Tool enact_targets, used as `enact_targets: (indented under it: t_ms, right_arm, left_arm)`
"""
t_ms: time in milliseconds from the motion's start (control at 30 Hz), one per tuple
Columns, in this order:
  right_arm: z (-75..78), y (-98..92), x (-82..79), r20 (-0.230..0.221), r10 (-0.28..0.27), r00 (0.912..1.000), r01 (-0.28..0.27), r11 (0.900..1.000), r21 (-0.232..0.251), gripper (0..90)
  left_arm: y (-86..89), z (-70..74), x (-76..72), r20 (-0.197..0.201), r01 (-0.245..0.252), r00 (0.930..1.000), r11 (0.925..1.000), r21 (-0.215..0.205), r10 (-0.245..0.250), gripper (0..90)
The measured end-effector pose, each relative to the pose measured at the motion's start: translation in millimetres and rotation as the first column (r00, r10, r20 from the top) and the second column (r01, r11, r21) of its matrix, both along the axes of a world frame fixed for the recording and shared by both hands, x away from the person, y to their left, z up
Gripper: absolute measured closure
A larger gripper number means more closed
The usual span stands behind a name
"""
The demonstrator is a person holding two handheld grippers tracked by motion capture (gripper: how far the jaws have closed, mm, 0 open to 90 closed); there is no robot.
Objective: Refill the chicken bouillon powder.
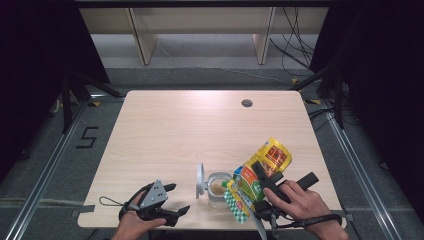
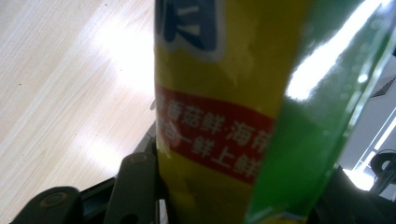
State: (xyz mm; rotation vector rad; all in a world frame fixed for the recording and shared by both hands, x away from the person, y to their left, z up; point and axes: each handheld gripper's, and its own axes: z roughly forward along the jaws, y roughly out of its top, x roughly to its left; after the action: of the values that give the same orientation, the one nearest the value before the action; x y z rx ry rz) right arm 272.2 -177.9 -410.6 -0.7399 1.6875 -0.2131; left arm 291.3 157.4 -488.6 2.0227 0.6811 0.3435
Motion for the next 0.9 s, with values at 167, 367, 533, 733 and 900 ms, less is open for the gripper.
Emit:
enact_targets:
  t_ms: [167,367,533,733,900]
  right_arm:
    - [-0.1,0.2,-0.3,0.004,0.003,1.0000,-0.003,1.000,-0.001,57.7]
    - [0.1,-0.1,-0.1,0.003,0.002,1.0000,-0.002,1.000,0.003,57.8]
    - [0.5,-0.5,-0.3,0.006,0.001,1.0000,-0.001,1.000,0.004,57.8]
    - [0.7,-0.7,-0.3,0.006,-0.001,1.0000,0.001,1.000,0.005,57.8]
    - [0.4,-0.8,-0.6,0.004,0.000,1.0000,0.000,1.000,0.005,57.8]
  left_arm:
    - [0.1,0.1,-0.1,0.001,-0.001,1.0000,1.0000,0.002,0.001,16.8]
    - [0.2,0.3,-0.2,0.005,-0.005,1.0000,1.0000,0.002,0.005,16.8]
    - [0.2,0.3,-0.2,0.005,-0.006,1.0000,1.0000,0.002,0.006,16.8]
    - [0.2,0.5,0.3,0.014,0.008,0.9999,1.0000,0.002,-0.008,16.8]
    - [0.3,0.5,0.5,0.017,0.010,0.9998,0.9999,0.004,-0.010,16.8]
